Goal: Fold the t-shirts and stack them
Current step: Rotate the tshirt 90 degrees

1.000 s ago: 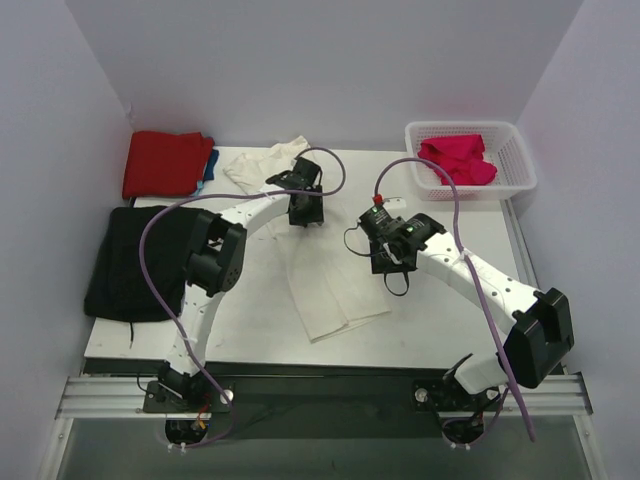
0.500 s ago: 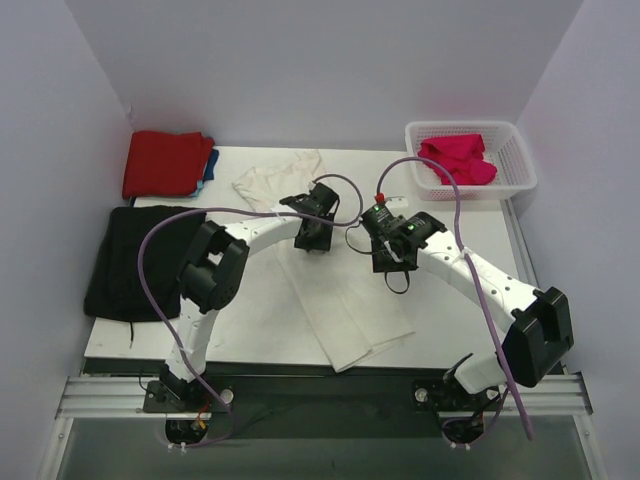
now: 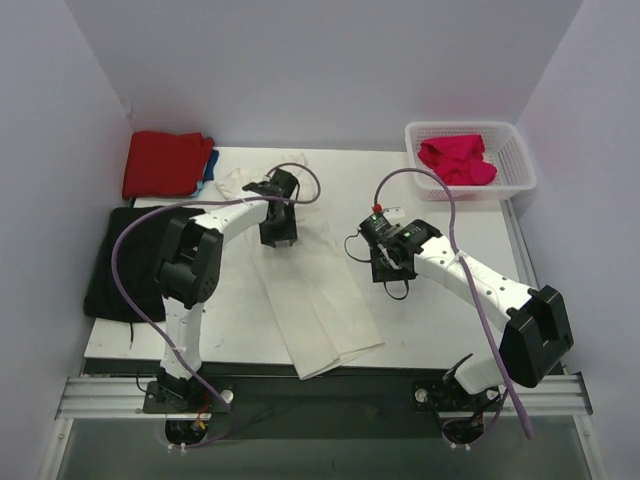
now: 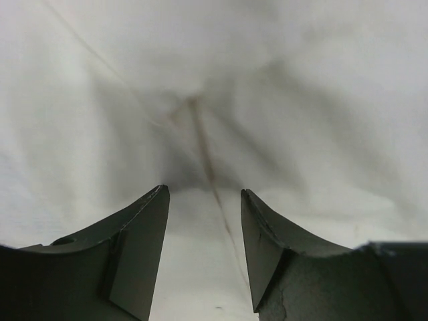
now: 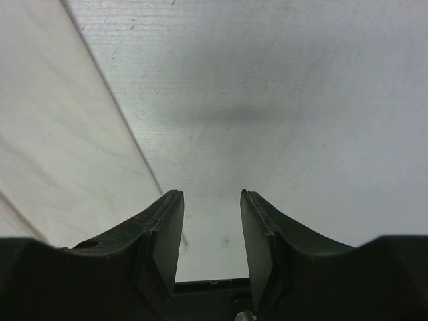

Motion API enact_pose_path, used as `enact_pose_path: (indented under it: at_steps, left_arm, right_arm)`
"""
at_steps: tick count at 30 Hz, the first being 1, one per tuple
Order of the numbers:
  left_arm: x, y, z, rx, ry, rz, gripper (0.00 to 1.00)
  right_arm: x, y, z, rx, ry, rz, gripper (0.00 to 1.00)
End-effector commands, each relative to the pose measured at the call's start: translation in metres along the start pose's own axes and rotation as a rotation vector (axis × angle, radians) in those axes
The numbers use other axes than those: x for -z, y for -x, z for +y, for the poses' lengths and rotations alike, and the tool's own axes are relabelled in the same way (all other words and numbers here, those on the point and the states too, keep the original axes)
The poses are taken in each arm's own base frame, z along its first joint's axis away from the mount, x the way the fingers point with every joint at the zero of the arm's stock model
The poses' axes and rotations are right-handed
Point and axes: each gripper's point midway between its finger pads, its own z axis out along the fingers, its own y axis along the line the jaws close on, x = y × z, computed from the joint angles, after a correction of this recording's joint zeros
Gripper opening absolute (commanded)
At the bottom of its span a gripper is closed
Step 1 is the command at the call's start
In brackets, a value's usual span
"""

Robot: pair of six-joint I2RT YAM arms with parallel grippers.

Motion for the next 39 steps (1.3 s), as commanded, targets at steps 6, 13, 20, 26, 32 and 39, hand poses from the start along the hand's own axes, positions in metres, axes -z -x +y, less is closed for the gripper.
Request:
enact_pose_path:
  at_steps: [6, 13, 20, 26, 32, 39]
  left_arm:
    - [-0.008, 0.078, 0.016, 0.147, 0.030, -0.096, 0.58]
    - [-0.027, 0.101, 0.024, 0.193, 0.122, -0.148, 0.58]
    - [-0.070, 0.095, 0.012, 0.129, 0.140, -0.050, 0.57]
    - [-0.114, 0.069, -0.017, -0.005, 0.049, 0.087, 0.57]
    - [-0.122, 0.078, -0.064, -0.091, -0.224, 0.048, 0.58]
    - [-0.077, 0.115, -0.097, -0.181, -0.415, -0.104, 0.59]
  right_arm:
    - [-0.002, -0.018, 0.006, 0.022, -0.002, 0.032, 0.40]
    - [-0.006, -0.022, 0.012, 0.030, -0.001, 0.055, 0.40]
    - [-0.009, -0.023, 0.014, 0.044, -0.006, 0.065, 0.40]
    - [-0.012, -0.024, 0.018, 0.055, -0.002, 0.079, 0.40]
    - [-0.016, -0.023, 0.024, 0.068, 0.007, 0.104, 0.40]
    - [-0.028, -0.029, 0.036, 0.126, 0.015, 0.150, 0.40]
